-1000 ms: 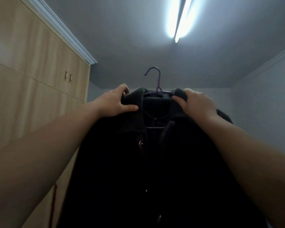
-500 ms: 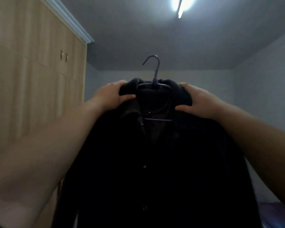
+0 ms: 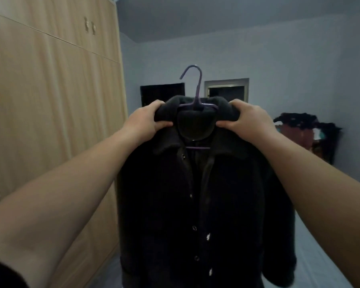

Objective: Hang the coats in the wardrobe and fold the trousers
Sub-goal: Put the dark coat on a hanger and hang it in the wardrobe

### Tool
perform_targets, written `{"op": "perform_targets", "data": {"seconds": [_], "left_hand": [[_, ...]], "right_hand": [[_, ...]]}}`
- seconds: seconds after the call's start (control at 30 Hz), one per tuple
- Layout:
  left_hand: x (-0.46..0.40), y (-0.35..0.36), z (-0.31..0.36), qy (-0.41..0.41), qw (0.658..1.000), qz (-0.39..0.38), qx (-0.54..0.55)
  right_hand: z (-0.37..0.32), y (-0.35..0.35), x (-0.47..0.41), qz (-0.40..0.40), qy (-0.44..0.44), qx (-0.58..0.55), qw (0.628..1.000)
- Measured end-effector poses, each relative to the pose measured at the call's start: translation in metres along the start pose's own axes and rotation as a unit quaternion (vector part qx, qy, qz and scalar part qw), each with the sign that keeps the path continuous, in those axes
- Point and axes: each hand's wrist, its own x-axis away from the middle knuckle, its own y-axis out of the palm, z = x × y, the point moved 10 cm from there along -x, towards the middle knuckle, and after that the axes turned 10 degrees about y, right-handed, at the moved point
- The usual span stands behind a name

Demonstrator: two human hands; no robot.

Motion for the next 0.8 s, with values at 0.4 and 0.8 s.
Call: {"op": "perform_targets", "data": {"seconds": [0.4, 0.8], "left_hand": [[0.175, -0.183, 0.002, -0.149, 0.978, 0.086, -0.119], [0.431, -0.397, -0.009, -0.318, 0.876, 0.028, -0.362]], "right_hand": [[-0.173, 0.003, 0.087, -0.169, -0.179, -0.137, 0.960], [-0.447, 0.015, 0.276, -0.384, -0.402, -0.190, 0.809]]}}
